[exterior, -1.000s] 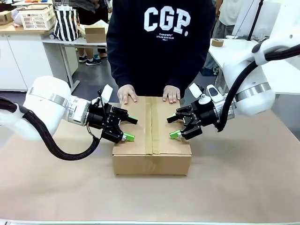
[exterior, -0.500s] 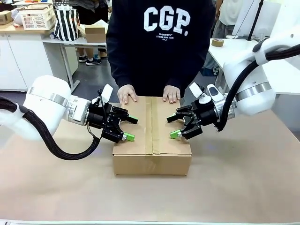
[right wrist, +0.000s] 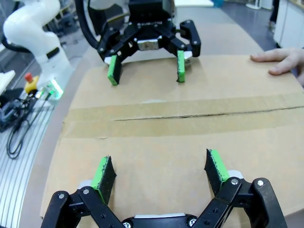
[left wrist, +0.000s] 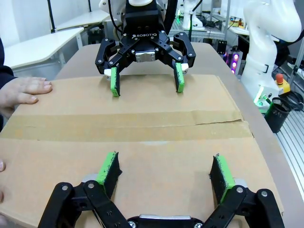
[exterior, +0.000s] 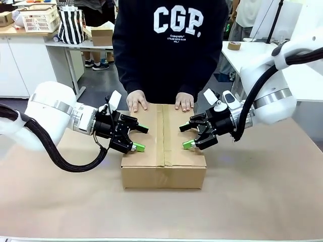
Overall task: Pack the gift set into the box.
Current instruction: Press and hold the closed box until the human finishes sealing it.
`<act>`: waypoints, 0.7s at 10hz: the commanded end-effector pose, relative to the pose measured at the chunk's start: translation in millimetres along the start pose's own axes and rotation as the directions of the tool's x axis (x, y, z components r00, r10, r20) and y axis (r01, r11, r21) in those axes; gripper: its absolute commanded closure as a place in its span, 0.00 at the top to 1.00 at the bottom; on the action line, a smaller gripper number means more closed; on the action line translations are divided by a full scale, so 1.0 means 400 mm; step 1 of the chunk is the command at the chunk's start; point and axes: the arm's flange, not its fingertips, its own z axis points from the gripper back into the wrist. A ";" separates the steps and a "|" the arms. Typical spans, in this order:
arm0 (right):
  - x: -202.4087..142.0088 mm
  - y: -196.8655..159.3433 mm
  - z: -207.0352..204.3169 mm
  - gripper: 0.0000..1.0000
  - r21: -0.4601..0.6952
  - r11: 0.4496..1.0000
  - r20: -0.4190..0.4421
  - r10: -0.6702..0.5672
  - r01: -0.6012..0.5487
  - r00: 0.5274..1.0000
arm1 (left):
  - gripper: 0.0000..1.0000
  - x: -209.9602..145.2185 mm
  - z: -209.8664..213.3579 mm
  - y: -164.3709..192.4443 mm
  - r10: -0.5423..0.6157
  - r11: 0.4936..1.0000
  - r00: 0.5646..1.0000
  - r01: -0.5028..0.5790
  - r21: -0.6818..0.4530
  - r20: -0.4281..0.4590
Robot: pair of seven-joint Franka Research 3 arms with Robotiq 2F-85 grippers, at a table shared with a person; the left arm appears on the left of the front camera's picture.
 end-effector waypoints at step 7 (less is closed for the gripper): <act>-0.006 0.001 -0.001 1.00 -0.002 1.000 0.001 -0.007 0.007 1.000 | 1.00 -0.005 0.000 -0.001 0.004 1.000 1.000 -0.004 0.000 -0.002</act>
